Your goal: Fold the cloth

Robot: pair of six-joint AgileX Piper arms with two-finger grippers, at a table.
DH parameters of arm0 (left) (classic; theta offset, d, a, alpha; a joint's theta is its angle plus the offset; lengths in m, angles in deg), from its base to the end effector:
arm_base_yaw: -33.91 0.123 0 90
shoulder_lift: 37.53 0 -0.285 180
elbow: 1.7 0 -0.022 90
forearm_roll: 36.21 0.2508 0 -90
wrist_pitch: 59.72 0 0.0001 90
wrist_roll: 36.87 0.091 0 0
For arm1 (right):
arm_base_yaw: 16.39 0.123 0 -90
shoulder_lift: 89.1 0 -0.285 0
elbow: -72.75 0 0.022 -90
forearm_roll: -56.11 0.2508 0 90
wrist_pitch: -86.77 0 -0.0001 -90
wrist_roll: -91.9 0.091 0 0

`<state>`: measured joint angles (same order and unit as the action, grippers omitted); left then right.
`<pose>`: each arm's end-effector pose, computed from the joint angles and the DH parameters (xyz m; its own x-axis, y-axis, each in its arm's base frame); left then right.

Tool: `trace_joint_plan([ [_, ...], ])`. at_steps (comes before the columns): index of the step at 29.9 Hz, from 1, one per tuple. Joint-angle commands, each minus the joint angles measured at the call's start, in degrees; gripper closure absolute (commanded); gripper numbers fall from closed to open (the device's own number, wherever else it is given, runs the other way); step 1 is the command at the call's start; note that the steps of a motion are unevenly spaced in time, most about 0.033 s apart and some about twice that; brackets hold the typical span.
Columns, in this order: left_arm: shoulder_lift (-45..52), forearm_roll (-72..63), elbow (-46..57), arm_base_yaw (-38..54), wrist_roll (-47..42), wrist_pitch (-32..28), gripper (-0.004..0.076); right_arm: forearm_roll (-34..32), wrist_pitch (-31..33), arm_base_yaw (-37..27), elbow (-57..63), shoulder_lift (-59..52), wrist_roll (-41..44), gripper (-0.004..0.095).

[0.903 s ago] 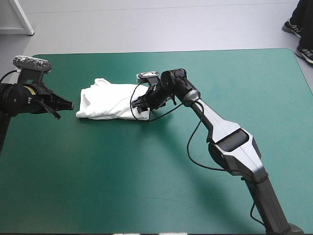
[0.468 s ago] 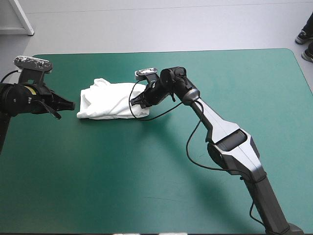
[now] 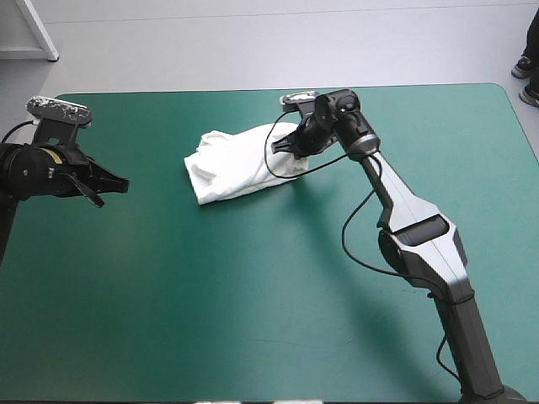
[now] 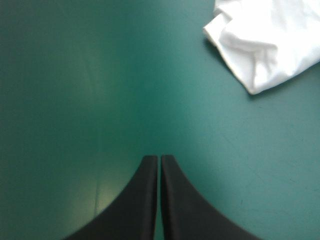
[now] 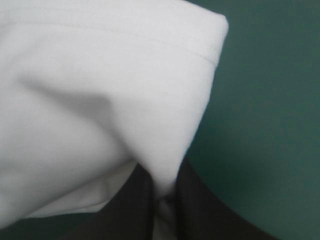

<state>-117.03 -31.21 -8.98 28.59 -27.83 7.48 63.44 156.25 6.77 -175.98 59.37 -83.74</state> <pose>0.2388 -0.0149 0.4319 -0.7338 0.2590 -0.6280 0.1834 0.9657 0.1840 0.4850 0.2193 0.2608 -0.8369 -0.2275 -0.4979 -0.3484 0.9229 0.1639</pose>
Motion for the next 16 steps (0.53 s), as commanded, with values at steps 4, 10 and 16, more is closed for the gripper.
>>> trace_joint_plan([
  [4,1.7,-0.2,-1.8,-0.2,0.2,-2.1,0.0705,-1.0,-1.8,-10.4,-2.0,-5.2,1.5,0.0925],
  [10,1.7,-0.5,-1.8,-0.2,0.2,-2.1,0.0705,-1.0,-1.8,-21.3,-1.9,-5.2,1.5,0.0925],
  [16,1.7,-1.0,-1.8,-0.2,0.1,-2.3,0.0705,3.3,-1.8,-29.7,-1.9,-5.4,1.5,0.0925],
])
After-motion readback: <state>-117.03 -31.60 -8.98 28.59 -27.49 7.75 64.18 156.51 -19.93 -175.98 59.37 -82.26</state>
